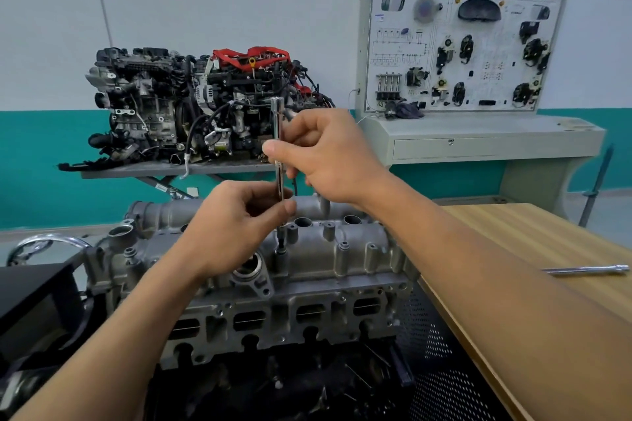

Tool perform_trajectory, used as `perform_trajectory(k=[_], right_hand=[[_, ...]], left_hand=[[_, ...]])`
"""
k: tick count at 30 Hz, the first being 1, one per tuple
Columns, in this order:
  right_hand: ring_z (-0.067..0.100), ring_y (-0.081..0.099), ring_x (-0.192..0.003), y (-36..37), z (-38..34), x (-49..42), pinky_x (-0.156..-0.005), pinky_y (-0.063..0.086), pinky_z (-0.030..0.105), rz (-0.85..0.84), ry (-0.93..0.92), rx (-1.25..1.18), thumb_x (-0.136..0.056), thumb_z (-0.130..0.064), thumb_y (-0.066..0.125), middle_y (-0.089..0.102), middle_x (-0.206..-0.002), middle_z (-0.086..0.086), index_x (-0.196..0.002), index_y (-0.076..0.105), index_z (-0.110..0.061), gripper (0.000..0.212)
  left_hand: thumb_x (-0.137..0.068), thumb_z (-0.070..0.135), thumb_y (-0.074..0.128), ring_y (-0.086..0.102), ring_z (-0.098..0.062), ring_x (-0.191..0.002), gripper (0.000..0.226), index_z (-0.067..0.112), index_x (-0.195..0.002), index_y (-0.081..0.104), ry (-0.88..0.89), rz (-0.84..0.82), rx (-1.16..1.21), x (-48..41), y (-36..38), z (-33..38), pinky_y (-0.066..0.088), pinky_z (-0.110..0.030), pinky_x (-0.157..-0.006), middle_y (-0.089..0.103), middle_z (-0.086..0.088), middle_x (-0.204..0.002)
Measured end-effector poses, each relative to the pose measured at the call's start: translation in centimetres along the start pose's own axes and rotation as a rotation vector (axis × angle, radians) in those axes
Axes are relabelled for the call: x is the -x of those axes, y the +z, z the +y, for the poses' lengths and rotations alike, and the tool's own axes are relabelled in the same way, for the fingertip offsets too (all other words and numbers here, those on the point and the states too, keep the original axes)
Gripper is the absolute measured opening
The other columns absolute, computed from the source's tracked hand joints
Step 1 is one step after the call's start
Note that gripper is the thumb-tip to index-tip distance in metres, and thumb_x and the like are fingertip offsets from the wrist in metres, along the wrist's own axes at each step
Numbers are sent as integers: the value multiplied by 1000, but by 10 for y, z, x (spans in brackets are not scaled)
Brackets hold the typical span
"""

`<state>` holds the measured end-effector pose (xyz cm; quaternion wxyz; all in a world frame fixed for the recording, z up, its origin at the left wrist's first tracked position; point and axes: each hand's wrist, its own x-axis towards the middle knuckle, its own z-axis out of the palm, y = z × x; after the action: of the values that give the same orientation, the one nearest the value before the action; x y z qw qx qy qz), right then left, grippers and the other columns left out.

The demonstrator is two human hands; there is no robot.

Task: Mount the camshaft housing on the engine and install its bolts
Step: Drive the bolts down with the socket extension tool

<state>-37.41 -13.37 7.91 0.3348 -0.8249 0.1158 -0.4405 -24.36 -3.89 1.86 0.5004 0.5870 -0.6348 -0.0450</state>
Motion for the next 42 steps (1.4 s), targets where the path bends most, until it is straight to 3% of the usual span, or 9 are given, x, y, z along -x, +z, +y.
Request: perform_trajectory(k=[4, 8, 12, 18, 22, 26, 28, 31, 42], right_hand=[[10, 52, -51, 1, 7, -1, -54, 50, 34, 128, -9, 66, -75, -30, 85, 59, -56, 0, -66, 60, -15, 31], [23, 68, -76, 0, 4, -1, -74, 59, 41, -30, -9, 75, -88, -29, 72, 72, -88, 13, -91, 70, -15, 14], [-4, 50, -50, -8, 3, -3, -54, 40, 9, -145, -10, 92, -97, -16, 60, 59, -59, -19, -98, 72, -6, 16], [3, 44, -52, -1, 3, 1, -52, 42, 23, -64, -35, 168, -91, -25, 69, 53, -58, 2, -74, 64, -3, 28], [5, 45, -48, 2, 8, 1, -50, 43, 19, 36, -3, 128, -81, -34, 80, 54, -56, -5, -67, 61, -10, 34], [17, 69, -82, -2, 3, 1, -77, 58, 34, -106, -1, 106, -91, -30, 69, 74, -90, 5, -98, 73, -10, 21], [21, 67, -78, -3, 1, 1, -74, 57, 38, -181, -20, 82, -97, -19, 61, 73, -97, 16, -103, 71, -4, 19], [18, 62, -59, 0, -1, 5, -52, 53, 29, -165, -54, 75, -99, -11, 56, 74, -87, 17, -88, 70, 2, 22], [14, 61, -43, 18, 6, 13, -49, 52, 26, 179, -104, 113, -90, -14, 67, 64, -47, -2, -61, 69, -2, 31]], left_hand=[[-80, 28, 80, 68, 1, -58, 8, 28, -74, 74, 11, 188, -9, 2, 6, -1, 49, -8, -54, 74, 16, -67], [-94, 21, 66, 70, -2, -65, 14, 29, -85, 73, 5, 88, -69, 2, 0, -3, 55, -18, -61, 77, 13, -78], [-100, 23, 57, 69, -39, -82, 17, 24, -95, 73, -5, -9, -94, 0, -3, -3, 57, -53, -73, 77, -6, -87], [-84, 35, 77, 70, -1, -65, 7, 34, -78, 73, 51, 123, -46, 1, 4, 1, 51, -11, -59, 75, 14, -72], [-80, 29, 81, 68, -5, -56, 12, 20, -74, 75, 18, 245, 4, 2, 7, -2, 52, -14, -54, 73, 7, -65], [-86, 22, 75, 64, -1, -55, 15, 29, -73, 73, 42, 186, -29, 1, 3, -2, 48, -12, -54, 72, 12, -65], [-89, 18, 73, 67, -8, -57, 19, 29, -73, 72, 58, 144, -52, 0, 1, -2, 53, -21, -56, 73, 7, -65], [-91, 15, 69, 68, -41, -75, 13, 4, -85, 75, 72, 75, -35, -2, -2, -3, 57, -50, -70, 73, -22, -76], [-93, 6, 64, 72, -39, -89, 13, -3, -99, 73, 85, -106, 65, -11, -10, -3, 59, -49, -82, 75, -21, -90]])
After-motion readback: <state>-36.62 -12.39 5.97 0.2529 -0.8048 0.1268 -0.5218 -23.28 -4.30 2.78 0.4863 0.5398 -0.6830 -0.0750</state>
